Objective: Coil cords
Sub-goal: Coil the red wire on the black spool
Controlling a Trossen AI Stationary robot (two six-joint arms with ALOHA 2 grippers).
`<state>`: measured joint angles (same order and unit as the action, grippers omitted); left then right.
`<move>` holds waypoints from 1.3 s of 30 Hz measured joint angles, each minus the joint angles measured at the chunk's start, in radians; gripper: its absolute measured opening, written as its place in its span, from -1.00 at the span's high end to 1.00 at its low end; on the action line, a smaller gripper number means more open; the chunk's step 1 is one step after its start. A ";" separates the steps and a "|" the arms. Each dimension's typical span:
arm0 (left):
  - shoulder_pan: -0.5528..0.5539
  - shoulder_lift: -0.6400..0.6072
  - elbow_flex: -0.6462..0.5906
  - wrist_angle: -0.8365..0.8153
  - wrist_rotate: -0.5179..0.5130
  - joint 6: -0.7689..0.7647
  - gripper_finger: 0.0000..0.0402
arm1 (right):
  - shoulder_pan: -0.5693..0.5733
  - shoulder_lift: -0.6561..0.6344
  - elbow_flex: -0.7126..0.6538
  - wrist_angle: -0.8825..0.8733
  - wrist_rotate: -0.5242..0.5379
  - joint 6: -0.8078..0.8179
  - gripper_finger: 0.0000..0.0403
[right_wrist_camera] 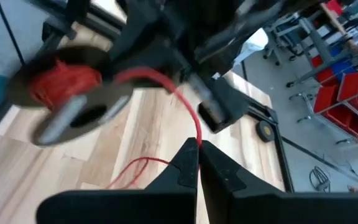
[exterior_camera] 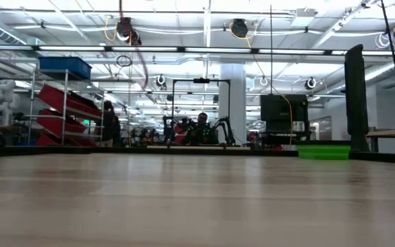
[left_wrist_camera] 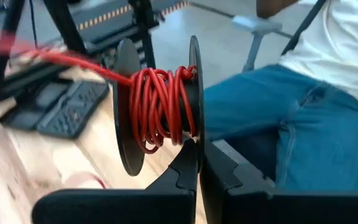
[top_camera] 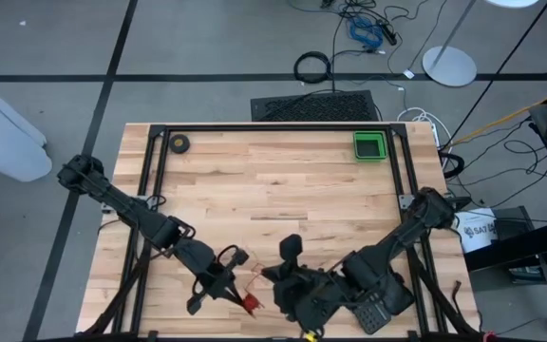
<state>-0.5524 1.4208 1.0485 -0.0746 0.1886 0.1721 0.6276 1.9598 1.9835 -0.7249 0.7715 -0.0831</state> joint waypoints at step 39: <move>-0.182 -0.031 0.066 0.216 -0.465 0.367 0.97 | -0.017 0.023 0.000 0.078 -0.333 0.064 1.00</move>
<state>-0.7348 1.3899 1.1141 0.1416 -0.2763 0.5390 0.6101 1.9823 1.9831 -0.6468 0.4381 -0.0193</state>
